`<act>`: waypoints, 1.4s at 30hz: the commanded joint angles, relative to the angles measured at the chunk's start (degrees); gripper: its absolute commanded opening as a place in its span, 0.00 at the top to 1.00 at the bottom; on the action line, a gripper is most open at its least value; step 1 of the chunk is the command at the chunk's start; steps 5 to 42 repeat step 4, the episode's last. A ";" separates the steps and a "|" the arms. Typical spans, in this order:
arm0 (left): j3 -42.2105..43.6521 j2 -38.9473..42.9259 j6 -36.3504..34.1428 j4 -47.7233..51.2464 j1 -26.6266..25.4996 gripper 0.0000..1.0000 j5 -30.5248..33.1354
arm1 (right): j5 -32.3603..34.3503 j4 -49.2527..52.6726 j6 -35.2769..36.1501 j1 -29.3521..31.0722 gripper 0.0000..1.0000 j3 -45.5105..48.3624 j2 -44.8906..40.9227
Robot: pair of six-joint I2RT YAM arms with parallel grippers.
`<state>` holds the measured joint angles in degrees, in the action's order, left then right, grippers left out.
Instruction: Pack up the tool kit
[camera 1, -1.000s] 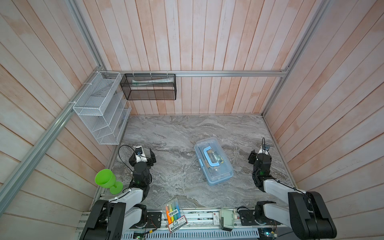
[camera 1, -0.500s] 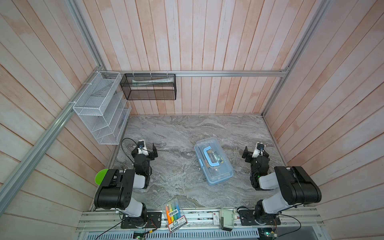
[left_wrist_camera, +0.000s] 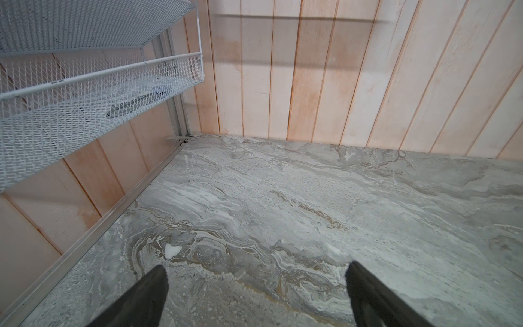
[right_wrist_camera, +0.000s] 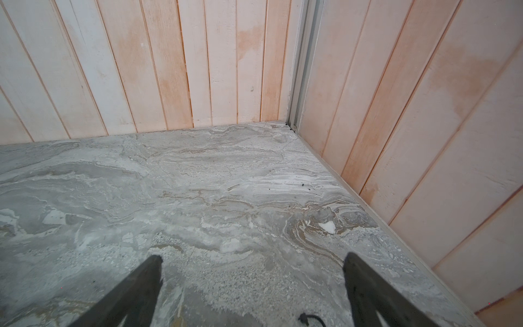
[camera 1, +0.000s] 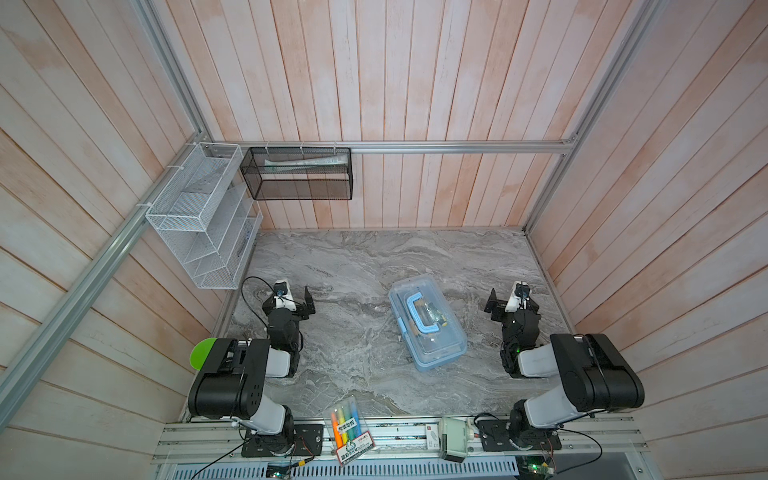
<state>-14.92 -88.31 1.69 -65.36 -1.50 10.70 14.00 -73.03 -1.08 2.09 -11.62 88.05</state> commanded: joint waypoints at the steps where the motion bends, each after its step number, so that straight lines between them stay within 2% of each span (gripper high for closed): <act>1: -1.11 -0.30 0.50 0.24 0.43 0.00 -0.98 | -0.45 0.15 -0.06 -0.32 0.02 -0.78 -0.52; 42: -1.07 -0.20 0.59 0.21 0.53 0.00 -1.16 | -1.08 0.56 -0.30 -0.66 0.02 -1.04 -0.41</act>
